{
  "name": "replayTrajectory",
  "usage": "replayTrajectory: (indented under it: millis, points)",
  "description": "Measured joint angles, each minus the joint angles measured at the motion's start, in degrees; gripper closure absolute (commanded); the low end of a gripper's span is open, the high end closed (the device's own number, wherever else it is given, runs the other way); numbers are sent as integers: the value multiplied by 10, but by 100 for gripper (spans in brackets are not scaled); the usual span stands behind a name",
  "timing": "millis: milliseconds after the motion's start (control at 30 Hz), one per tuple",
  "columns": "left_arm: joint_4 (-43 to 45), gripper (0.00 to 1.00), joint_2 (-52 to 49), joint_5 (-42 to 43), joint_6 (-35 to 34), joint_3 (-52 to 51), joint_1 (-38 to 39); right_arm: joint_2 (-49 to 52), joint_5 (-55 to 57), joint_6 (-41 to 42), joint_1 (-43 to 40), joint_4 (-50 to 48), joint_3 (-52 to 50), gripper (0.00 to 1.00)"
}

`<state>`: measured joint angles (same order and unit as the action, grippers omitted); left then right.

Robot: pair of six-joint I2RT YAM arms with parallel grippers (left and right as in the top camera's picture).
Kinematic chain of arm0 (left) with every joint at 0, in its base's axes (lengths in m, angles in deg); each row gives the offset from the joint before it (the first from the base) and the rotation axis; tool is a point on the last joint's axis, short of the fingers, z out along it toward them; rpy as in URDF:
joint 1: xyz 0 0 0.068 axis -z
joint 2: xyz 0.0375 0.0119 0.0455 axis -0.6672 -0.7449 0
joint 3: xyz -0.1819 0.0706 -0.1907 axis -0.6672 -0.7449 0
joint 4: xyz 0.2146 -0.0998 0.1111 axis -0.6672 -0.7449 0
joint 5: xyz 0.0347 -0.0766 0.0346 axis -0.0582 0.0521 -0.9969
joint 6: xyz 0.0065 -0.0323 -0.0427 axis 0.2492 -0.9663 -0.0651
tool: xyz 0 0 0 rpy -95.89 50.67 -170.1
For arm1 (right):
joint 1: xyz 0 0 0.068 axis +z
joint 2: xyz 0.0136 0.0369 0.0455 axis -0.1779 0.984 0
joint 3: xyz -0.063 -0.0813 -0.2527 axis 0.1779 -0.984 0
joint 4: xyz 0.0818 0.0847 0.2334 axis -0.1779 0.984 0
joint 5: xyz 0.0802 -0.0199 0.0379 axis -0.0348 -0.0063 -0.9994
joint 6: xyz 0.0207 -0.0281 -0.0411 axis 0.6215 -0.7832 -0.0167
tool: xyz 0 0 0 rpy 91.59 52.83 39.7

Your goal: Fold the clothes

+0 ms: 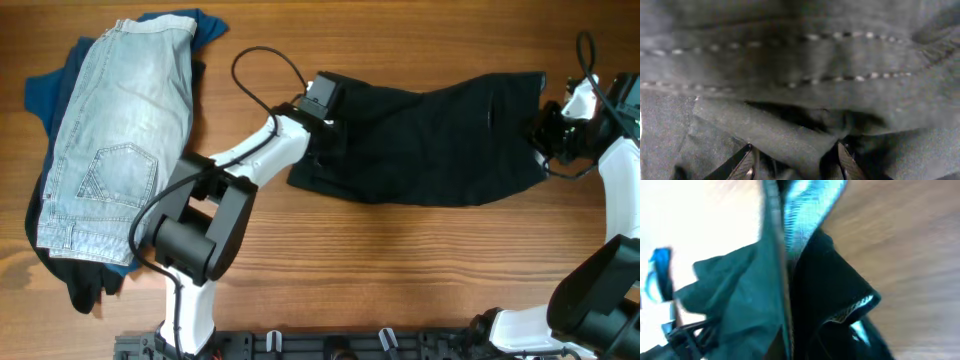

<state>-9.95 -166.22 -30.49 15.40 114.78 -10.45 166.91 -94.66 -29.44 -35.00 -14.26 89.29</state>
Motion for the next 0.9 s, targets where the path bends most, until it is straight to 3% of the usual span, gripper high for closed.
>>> replayTrajectory:
  millis: [367, 667, 767, 800, 900]
  points:
    - [-1, 49, 0, 4, 0, 0, 0, 0, -45, 23, 227, -56, 0, 96]
    - [-11, 21, 7, 14, -5, -1, -1, 0, -39, 112, 339, -146, 0, 96]
    - [-24, 9, 24, 15, -7, -6, -9, 0, -34, 124, 345, -146, 0, 96]
    - [-33, 0, 33, 17, -12, -7, -13, 0, -32, 127, 344, -147, 0, 96]
    - [-52, 0, 81, 24, -16, -9, -27, 0, -31, 130, 344, -147, 0, 96]
